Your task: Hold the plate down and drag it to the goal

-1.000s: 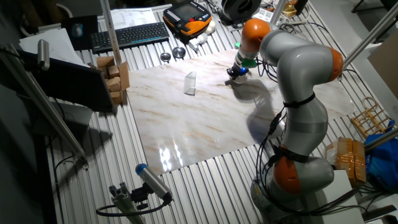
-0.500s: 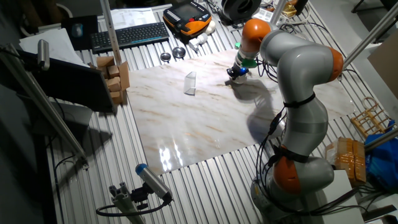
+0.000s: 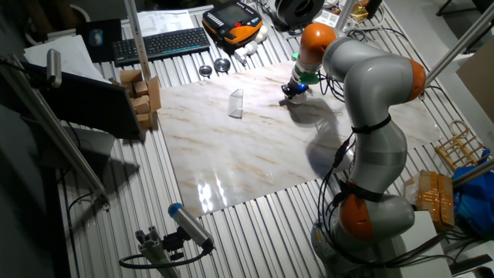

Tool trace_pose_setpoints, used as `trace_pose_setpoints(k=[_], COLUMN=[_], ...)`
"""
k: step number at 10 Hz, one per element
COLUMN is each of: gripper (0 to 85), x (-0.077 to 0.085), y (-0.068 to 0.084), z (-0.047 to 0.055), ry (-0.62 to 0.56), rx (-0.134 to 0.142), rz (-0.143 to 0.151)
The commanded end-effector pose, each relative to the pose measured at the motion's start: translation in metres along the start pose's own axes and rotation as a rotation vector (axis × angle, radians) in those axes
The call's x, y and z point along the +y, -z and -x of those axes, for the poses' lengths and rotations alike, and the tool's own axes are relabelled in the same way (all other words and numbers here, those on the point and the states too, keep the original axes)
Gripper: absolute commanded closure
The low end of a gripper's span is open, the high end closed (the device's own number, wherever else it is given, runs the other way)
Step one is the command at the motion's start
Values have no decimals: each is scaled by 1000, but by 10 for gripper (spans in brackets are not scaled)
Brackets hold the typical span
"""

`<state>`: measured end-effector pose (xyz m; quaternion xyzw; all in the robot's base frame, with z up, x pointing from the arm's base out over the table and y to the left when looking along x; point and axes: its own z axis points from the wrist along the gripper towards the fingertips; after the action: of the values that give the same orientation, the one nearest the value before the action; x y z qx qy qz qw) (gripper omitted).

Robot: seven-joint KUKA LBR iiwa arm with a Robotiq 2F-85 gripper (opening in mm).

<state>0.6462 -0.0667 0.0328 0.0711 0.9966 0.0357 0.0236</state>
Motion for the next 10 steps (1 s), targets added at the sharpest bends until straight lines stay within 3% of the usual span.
trace_pose_setpoints(k=[1,3,5,7,10], gripper=[850,850,850,850,850], x=[0,0,0,0,0], y=[0,0,0,0,0], z=[0,0,0,0,0], ry=[14,49,81,74,-21], rx=[9,21,3,-10,11], rz=[-1,-31,-59,-33,-56])
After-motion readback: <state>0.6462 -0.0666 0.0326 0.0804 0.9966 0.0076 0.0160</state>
